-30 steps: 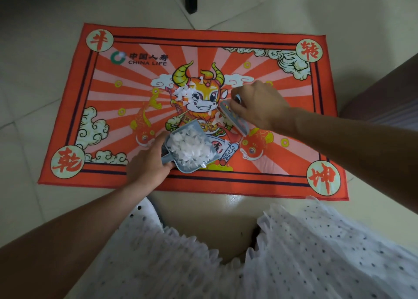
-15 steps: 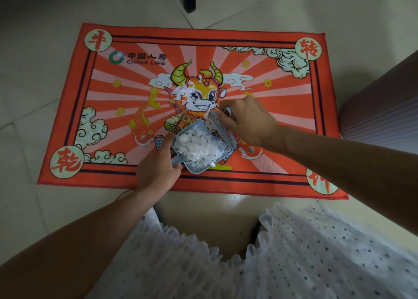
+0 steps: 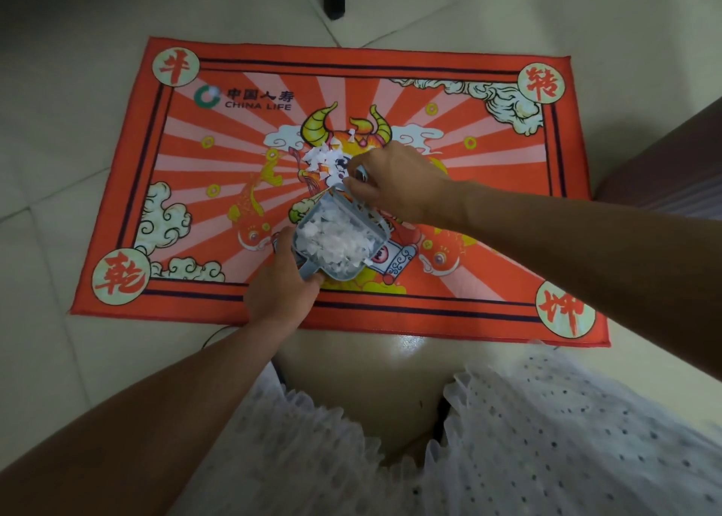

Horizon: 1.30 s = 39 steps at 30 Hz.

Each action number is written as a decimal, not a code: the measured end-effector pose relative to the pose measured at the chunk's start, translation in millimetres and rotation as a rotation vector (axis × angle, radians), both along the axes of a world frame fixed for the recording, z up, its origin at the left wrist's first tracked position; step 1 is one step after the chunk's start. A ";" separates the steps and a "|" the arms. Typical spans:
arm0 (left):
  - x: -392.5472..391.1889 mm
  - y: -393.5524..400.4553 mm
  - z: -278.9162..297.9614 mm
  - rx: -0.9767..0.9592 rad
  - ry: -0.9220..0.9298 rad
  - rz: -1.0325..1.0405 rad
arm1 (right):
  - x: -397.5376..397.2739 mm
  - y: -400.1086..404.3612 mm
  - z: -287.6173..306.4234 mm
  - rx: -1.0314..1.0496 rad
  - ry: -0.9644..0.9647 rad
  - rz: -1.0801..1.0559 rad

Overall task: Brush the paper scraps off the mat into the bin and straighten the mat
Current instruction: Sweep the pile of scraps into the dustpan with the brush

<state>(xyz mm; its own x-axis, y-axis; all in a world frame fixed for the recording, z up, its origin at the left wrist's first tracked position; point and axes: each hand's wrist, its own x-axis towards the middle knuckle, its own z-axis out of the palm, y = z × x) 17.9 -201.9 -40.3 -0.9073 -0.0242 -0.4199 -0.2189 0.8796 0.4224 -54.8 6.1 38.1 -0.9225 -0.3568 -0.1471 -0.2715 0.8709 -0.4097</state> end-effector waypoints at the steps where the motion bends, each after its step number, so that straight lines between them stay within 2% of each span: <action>1: -0.8 0.3 0.1 0.040 -0.005 0.016 | -3.5 -1.7 1.5 0.004 0.007 0.010; 4: -3.9 1.6 0.4 0.121 -0.019 0.084 | -14.1 -5.1 6.2 -0.020 0.014 0.015; 11: -7.0 2.3 5.0 0.169 -0.032 0.134 | -36.5 1.3 17.5 -0.014 0.062 -0.023; 16: -11.9 3.1 10.4 0.155 -0.037 0.158 | -43.3 12.7 19.9 -0.121 0.055 -0.110; 25: -14.5 -3.5 -1.1 0.194 -0.024 0.182 | -45.9 19.5 13.5 -0.070 0.127 -0.198; 28: -17.8 -10.4 -4.5 0.195 -0.018 0.197 | -36.1 27.4 11.5 -0.127 0.142 -0.208; 33: -22.2 -25.7 -8.7 0.195 -0.004 0.175 | -12.9 36.6 8.3 -0.213 0.019 -0.103; 39: -26.1 -46.7 -5.0 0.160 -0.011 0.141 | 2.7 29.7 -0.9 -0.317 -0.036 -0.114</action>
<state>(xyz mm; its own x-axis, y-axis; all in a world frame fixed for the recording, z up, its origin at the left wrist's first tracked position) -8.2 -248.6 -45.3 -0.8949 -0.0833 -0.4385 -0.3407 0.7620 0.5507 -52.1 35.8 37.2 -0.9554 -0.2846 -0.0786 -0.1598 0.7224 -0.6728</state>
